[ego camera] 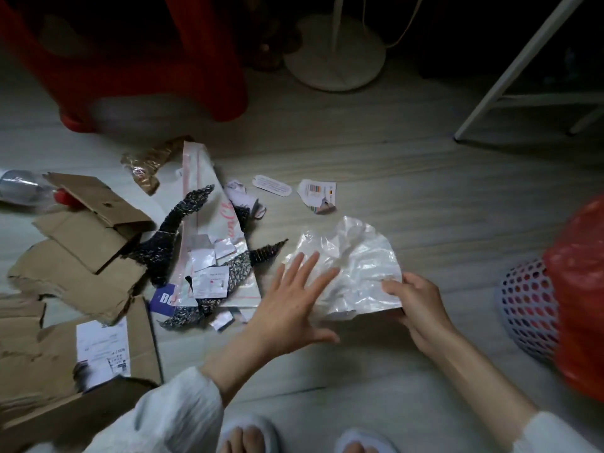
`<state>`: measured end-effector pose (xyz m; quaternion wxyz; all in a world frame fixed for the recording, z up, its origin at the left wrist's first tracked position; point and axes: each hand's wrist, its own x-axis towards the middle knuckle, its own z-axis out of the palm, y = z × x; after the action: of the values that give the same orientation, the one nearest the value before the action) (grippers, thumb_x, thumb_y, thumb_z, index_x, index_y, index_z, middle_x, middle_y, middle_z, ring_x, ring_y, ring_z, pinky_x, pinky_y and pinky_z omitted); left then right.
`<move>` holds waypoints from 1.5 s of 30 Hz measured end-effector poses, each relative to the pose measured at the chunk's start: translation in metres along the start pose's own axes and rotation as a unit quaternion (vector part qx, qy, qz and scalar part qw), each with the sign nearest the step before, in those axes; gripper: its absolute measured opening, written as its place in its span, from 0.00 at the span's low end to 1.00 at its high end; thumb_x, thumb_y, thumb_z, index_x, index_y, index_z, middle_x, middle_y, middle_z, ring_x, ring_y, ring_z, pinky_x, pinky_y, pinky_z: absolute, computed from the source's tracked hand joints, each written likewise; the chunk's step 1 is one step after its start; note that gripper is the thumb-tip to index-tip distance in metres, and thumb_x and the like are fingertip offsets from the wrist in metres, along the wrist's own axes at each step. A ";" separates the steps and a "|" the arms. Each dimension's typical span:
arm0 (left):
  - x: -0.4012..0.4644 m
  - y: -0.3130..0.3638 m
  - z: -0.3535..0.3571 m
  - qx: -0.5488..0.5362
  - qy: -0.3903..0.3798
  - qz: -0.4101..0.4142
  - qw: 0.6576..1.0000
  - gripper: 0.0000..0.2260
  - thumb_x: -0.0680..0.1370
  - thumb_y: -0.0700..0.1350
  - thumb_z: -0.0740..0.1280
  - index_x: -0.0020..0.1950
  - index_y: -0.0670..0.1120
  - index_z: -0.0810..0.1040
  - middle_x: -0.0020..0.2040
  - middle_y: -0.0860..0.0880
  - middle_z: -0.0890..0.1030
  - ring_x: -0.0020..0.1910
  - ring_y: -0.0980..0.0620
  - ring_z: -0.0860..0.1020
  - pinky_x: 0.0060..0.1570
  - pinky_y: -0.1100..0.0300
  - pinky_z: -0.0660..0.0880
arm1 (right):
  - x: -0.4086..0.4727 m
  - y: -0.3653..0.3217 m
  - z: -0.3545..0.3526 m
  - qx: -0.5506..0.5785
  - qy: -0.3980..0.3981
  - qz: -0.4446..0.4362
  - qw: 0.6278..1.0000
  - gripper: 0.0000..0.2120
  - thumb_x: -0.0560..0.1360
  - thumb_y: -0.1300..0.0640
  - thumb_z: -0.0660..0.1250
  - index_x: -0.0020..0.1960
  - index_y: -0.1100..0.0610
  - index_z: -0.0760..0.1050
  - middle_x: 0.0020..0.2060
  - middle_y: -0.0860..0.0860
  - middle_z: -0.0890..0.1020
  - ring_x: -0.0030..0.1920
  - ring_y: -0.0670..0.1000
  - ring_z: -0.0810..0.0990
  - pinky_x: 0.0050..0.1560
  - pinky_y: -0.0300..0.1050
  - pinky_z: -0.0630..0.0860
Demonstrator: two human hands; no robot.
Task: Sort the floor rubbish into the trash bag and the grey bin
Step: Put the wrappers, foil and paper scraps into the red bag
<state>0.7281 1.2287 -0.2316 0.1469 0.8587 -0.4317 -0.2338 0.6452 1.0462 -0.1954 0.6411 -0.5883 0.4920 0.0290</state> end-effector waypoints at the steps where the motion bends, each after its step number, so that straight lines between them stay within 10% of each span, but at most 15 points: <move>1: -0.003 0.007 0.010 0.001 -0.019 0.009 1.000 0.36 0.70 0.65 0.64 0.74 0.58 0.54 0.76 0.54 0.46 0.75 0.51 0.44 0.73 0.50 0.43 | -0.008 0.006 -0.002 0.010 -0.015 0.027 0.999 0.06 0.74 0.68 0.62 0.43 0.60 0.76 0.40 0.56 0.80 0.39 0.54 0.78 0.39 0.43 0.73; 6: -0.006 0.014 0.026 -0.131 0.069 -0.047 0.988 0.10 0.79 0.45 0.58 0.54 0.43 0.75 0.48 0.41 0.81 0.49 0.39 0.77 0.45 0.54 0.70 | -0.026 0.031 0.004 -0.098 0.072 -0.091 0.988 0.11 0.74 0.59 0.68 0.54 0.57 0.71 0.49 0.52 0.78 0.44 0.50 0.79 0.41 0.38 0.75; 11: 0.014 0.001 0.021 -0.227 0.064 -0.168 0.957 0.09 0.78 0.45 0.62 0.48 0.40 0.74 0.45 0.36 0.80 0.48 0.37 0.77 0.43 0.52 0.69 | -0.022 0.047 0.005 -0.347 0.025 -0.460 0.817 0.20 0.73 0.49 0.64 0.59 0.60 0.73 0.59 0.54 0.75 0.61 0.50 0.73 0.62 0.42 0.70; 16: 0.020 -0.003 0.026 -0.283 0.131 -0.212 0.926 0.12 0.75 0.39 0.66 0.55 0.40 0.68 0.45 0.42 0.75 0.47 0.42 0.75 0.47 0.54 0.70 | 0.017 0.062 0.011 -0.618 -0.075 -0.412 0.665 0.34 0.66 0.35 0.60 0.64 0.54 0.71 0.66 0.55 0.74 0.68 0.55 0.69 0.64 0.55 0.68; 20: 0.005 -0.001 0.028 -0.084 0.224 -0.031 0.970 0.16 0.73 0.36 0.66 0.59 0.41 0.69 0.57 0.40 0.72 0.57 0.41 0.71 0.57 0.55 0.69 | 0.039 0.058 0.025 -0.628 -0.125 -0.343 0.687 0.28 0.68 0.41 0.66 0.65 0.54 0.72 0.59 0.55 0.78 0.63 0.57 0.74 0.67 0.58 0.66; 23: -0.001 -0.011 0.035 0.118 0.157 0.134 0.971 0.15 0.74 0.46 0.63 0.61 0.46 0.73 0.65 0.44 0.75 0.67 0.43 0.68 0.64 0.50 0.64 | 0.046 0.058 0.033 -0.639 -0.136 -0.322 0.685 0.29 0.72 0.43 0.66 0.69 0.55 0.67 0.65 0.55 0.73 0.67 0.55 0.68 0.72 0.49 0.58; 28: 0.020 -0.024 0.016 0.166 -0.033 0.052 0.984 0.38 0.70 0.68 0.47 0.72 0.45 0.65 0.71 0.47 0.68 0.72 0.49 0.64 0.69 0.47 0.60 | 0.044 0.059 0.027 -0.586 -0.168 -0.322 0.724 0.37 0.70 0.44 0.69 0.73 0.56 0.59 0.71 0.55 0.63 0.72 0.54 0.61 0.71 0.43 0.56; 32: 0.023 -0.021 0.022 0.146 -0.173 0.000 0.974 0.48 0.68 0.71 0.57 0.76 0.44 0.43 0.78 0.49 0.47 0.76 0.53 0.46 0.73 0.54 0.42 | 0.039 0.068 0.015 -0.593 -0.180 -0.319 0.717 0.45 0.71 0.42 0.68 0.76 0.55 0.46 0.77 0.51 0.48 0.76 0.50 0.48 0.74 0.39 0.45; 37: 0.023 -0.016 0.037 0.142 -0.088 0.008 0.986 0.51 0.61 0.63 0.74 0.74 0.39 0.56 0.74 0.43 0.60 0.72 0.48 0.63 0.67 0.54 0.62 | 0.043 0.073 0.021 -0.627 -0.151 -0.306 0.701 0.51 0.65 0.40 0.71 0.76 0.58 0.47 0.76 0.54 0.51 0.75 0.53 0.53 0.74 0.47 0.48; 40: 0.027 -0.016 0.044 0.167 -0.032 0.018 0.985 0.51 0.43 0.61 0.79 0.60 0.39 0.69 0.54 0.43 0.80 0.49 0.46 0.81 0.45 0.60 0.77 | 0.047 0.080 0.029 -0.641 -0.113 -0.333 0.682 0.52 0.53 0.41 0.79 0.69 0.63 0.65 0.66 0.60 0.71 0.62 0.60 0.74 0.63 0.51 0.71; 45: 0.038 -0.018 0.051 0.121 0.054 0.005 0.991 0.33 0.53 0.43 0.80 0.55 0.41 0.71 0.45 0.44 0.82 0.39 0.46 0.81 0.36 0.61 0.77 | 0.059 0.077 0.032 -0.559 -0.048 -0.392 0.729 0.38 0.51 0.56 0.81 0.58 0.58 0.71 0.50 0.56 0.80 0.45 0.58 0.80 0.41 0.47 0.80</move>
<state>0.7328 1.2061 -0.2935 0.0661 0.8793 -0.4526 -0.1327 0.6474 1.0632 -0.2956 0.1731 -0.9788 0.0813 0.0729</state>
